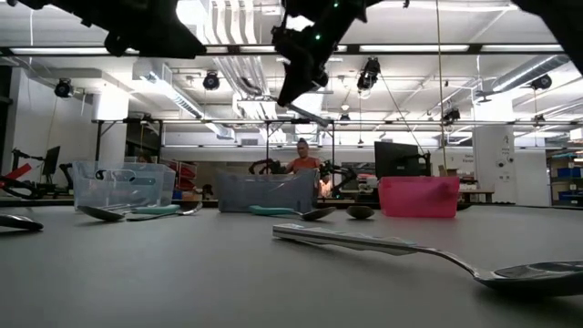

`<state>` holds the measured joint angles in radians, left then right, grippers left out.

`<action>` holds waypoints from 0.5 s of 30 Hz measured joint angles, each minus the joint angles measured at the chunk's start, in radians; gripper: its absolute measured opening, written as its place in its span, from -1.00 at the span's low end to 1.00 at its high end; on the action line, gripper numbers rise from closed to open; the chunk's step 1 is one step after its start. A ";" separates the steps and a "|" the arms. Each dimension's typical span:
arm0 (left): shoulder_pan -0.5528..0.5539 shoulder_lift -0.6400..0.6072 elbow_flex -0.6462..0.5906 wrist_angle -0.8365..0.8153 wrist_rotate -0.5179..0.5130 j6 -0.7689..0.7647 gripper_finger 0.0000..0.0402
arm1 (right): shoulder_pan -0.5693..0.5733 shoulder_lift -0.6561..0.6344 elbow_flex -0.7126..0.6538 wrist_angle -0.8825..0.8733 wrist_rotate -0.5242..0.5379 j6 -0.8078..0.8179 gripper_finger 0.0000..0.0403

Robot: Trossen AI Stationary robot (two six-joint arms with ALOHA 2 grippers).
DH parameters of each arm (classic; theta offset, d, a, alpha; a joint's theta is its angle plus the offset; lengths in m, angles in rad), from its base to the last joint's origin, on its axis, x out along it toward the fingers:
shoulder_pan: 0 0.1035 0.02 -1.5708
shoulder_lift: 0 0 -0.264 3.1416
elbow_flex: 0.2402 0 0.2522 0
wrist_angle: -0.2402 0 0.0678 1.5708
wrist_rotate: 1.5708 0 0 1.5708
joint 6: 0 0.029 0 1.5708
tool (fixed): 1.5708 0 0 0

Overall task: Sort silverware by color (type)
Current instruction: Put the middle blue patterned spoon into the black bin

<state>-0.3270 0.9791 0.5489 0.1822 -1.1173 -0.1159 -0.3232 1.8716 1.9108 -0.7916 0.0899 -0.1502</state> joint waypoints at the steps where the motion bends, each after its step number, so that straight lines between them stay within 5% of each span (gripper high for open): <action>1: 0.000 0.001 0.000 -0.007 0.000 -0.011 -0.25 | -0.012 0.020 0.031 -0.021 -0.012 0.000 -0.92; 15: -0.002 0.010 0.000 -0.034 0.000 -0.032 -0.25 | -0.105 0.332 0.441 -0.514 -0.094 -0.007 -0.92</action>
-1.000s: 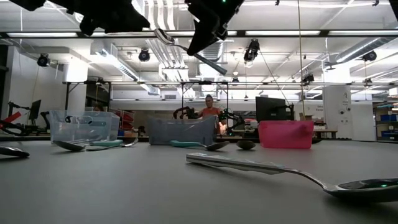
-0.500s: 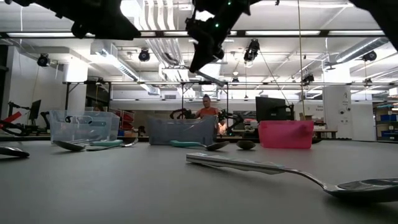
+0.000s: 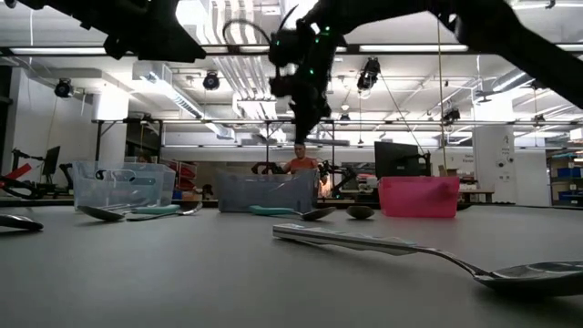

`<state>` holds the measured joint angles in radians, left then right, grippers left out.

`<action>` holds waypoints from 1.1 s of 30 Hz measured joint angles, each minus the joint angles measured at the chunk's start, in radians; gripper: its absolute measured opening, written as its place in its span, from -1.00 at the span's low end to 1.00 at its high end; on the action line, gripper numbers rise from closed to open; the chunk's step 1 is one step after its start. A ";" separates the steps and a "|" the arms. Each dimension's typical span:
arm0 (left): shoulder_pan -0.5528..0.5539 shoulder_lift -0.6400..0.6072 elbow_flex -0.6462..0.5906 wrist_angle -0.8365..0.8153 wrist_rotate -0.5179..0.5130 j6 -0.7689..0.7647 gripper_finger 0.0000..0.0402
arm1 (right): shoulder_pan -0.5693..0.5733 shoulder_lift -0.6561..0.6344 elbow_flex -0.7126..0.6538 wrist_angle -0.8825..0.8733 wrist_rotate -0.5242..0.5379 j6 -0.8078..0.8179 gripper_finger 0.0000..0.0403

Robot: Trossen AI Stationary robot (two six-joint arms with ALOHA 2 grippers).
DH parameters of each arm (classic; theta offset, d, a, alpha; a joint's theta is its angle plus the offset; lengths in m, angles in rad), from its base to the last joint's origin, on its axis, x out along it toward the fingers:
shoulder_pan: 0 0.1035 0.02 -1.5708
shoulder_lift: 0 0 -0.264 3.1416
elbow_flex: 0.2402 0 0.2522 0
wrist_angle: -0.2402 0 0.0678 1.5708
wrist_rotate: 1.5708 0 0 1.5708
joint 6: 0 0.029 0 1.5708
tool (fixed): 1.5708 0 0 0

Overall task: Sort silverware by color (type)
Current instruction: Put the middle blue patterned spoon into the black bin

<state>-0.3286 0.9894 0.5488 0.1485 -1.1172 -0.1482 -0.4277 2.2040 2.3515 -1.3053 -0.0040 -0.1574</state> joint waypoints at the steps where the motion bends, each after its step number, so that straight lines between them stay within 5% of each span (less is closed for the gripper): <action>1: 0.000 0.000 0.000 -0.002 0.000 0.000 -0.25 | -0.003 0.014 0.006 -0.031 0.000 0.000 -0.92; 33: 0.000 0.003 -0.002 -0.030 0.005 -0.080 -0.25 | -0.010 0.051 -0.004 -0.096 0.002 0.000 -0.93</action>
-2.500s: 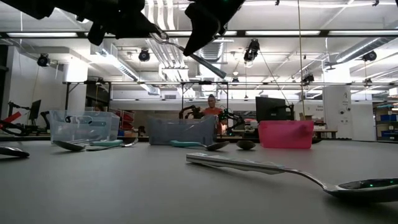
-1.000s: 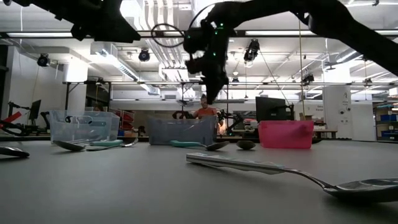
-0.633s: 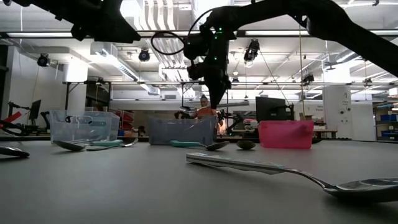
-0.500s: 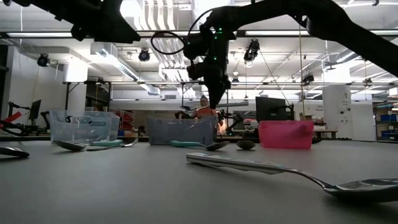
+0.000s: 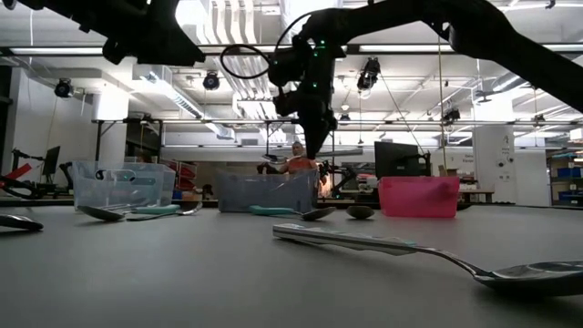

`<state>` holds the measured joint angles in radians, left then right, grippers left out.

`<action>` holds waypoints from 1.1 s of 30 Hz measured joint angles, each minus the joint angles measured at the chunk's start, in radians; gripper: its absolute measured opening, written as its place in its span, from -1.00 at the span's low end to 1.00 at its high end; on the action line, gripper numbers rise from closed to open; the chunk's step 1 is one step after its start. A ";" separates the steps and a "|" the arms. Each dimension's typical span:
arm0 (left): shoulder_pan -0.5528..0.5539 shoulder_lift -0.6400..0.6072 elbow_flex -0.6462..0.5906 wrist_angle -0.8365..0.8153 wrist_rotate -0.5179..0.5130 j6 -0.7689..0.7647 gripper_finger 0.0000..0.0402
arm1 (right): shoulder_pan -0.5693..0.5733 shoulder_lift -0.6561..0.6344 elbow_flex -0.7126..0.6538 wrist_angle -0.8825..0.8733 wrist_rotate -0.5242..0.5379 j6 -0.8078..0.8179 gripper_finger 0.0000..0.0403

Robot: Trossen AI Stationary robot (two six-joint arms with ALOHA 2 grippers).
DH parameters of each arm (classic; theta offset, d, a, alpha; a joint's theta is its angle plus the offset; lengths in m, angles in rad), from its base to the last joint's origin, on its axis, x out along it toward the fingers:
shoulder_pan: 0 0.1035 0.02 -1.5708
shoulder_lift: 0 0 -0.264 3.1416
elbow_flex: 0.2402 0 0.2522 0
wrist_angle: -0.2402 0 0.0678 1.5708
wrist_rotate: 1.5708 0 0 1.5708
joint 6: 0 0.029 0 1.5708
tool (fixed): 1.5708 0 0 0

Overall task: Sort silverware by color (type)
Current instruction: Put the middle blue patterned spoon into the black bin

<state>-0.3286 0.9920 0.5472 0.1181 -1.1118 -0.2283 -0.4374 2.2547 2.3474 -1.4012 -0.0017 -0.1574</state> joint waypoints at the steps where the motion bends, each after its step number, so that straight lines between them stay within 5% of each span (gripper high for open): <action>1: 0.000 0.000 0.000 -0.013 0.005 -0.024 -0.25 | 0.000 0.000 0.000 0.000 0.000 0.000 -0.93; 18: -0.001 0.136 0.000 -0.051 0.058 -0.260 -0.25 | 0.002 0.000 0.000 0.119 -0.002 0.009 -0.88; 33: -0.002 0.169 0.000 -0.042 0.064 -0.253 -0.25 | 0.020 0.000 0.000 0.129 0.001 0.004 -0.87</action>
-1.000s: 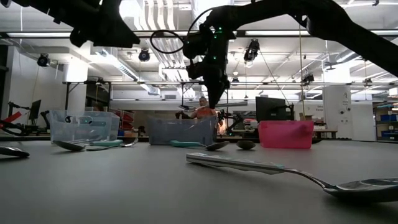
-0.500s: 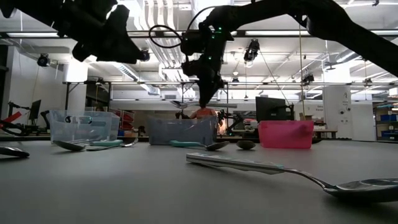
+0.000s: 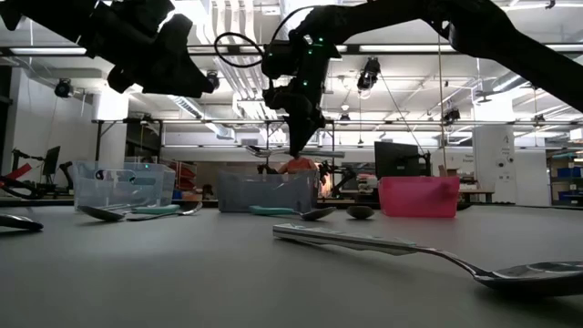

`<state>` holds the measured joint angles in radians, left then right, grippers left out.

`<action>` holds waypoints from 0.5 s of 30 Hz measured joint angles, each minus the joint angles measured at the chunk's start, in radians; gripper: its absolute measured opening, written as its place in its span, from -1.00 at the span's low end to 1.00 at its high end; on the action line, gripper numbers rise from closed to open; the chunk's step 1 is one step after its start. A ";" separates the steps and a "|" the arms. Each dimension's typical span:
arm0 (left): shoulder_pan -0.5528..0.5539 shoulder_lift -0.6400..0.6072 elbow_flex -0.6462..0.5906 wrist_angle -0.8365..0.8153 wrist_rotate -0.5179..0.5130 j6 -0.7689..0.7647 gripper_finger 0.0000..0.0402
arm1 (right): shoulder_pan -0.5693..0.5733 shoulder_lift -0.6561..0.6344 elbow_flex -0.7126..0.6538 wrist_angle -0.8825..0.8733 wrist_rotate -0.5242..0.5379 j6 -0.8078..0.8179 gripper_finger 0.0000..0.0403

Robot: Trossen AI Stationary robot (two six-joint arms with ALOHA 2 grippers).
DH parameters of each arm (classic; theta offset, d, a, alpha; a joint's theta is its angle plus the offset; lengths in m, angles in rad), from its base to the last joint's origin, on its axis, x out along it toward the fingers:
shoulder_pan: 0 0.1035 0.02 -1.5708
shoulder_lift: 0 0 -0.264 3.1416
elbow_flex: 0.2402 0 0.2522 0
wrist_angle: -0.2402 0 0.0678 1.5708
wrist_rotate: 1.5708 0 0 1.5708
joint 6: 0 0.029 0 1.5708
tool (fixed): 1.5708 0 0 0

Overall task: Sort silverware by color (type)
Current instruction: Put the middle blue patterned spoon into the black bin

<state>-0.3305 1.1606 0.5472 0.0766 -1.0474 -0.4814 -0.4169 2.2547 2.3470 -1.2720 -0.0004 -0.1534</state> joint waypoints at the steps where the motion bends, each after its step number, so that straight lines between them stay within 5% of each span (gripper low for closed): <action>1: 0.000 0.000 0.000 0.000 0.000 0.005 -0.25 | 0.002 0.000 0.000 0.000 0.000 -0.005 -0.87; 15: -0.003 -0.068 0.000 0.001 0.088 0.119 -0.25 | 0.166 -0.091 0.000 0.006 0.105 -0.084 -0.86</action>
<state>-0.3332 1.0931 0.5472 0.0776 -0.9593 -0.3625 -0.2514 2.1639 2.3470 -1.2662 0.1046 -0.2371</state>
